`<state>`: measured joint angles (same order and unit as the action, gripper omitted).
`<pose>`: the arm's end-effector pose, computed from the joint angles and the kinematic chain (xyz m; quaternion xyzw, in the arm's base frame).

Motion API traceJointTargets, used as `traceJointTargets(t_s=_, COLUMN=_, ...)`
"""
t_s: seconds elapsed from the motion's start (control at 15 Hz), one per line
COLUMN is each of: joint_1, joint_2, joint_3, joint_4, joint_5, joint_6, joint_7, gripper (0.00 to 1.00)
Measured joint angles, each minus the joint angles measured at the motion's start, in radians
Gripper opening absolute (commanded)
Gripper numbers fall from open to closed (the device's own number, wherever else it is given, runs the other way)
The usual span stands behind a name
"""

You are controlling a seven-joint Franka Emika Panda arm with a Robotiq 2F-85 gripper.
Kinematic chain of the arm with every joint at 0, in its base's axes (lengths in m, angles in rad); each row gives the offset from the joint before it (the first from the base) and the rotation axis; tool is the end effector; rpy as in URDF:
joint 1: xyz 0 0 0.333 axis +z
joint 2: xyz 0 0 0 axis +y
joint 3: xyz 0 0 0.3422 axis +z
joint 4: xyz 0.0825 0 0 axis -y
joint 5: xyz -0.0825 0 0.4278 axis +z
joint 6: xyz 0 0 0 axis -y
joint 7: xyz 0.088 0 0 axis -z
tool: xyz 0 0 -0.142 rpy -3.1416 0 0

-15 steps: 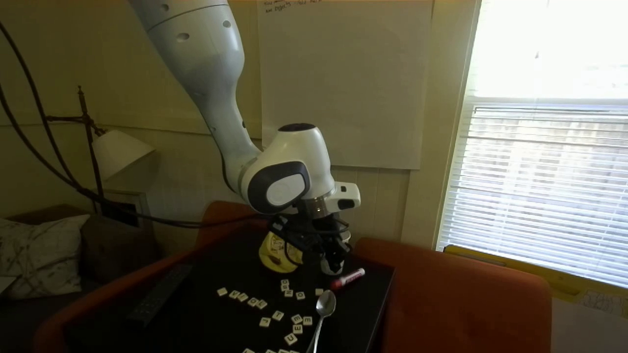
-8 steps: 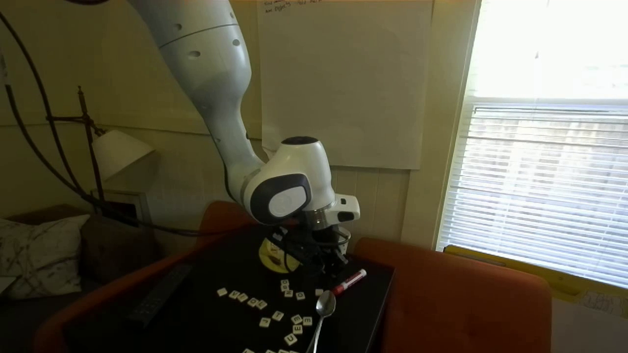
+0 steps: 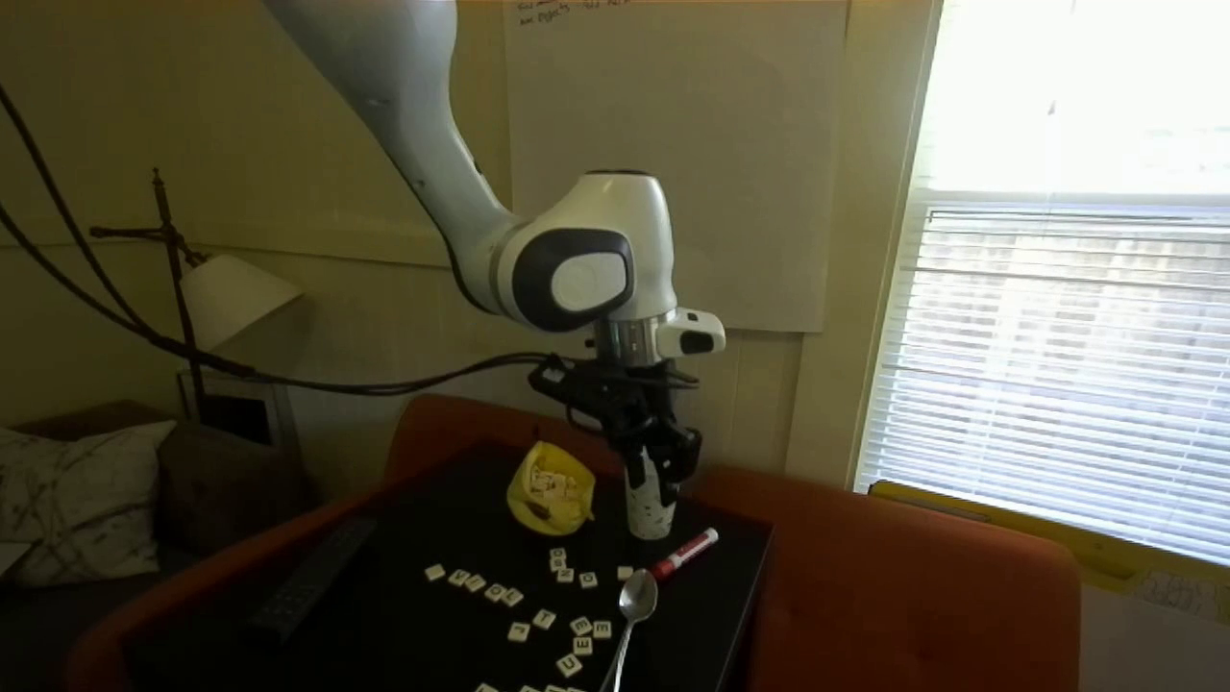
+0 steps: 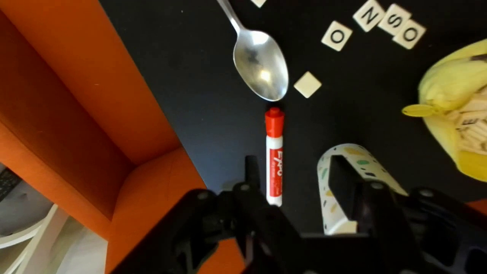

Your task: Remove the red marker from the cup and place it on the table.

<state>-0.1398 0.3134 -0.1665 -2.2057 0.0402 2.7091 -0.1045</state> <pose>0.5850 -0.1871 0.2135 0.9889 -0.1111 0.0922 0.0344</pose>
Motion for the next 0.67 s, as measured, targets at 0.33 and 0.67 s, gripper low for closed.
traceJointTargets(t_s=0.33, joint_1=-0.004, joint_2=-0.176, joint_3=0.021, joint_4=0.0, joint_5=0.021, joint_6=-0.257, joint_7=0.004, gripper=1.0)
traceJointTargets(t_s=0.67, joint_1=-0.003, joint_2=-0.219, joint_3=0.019, joint_4=0.0, joint_5=0.012, joint_6=-0.312, joint_7=0.04, gripper=1.0)
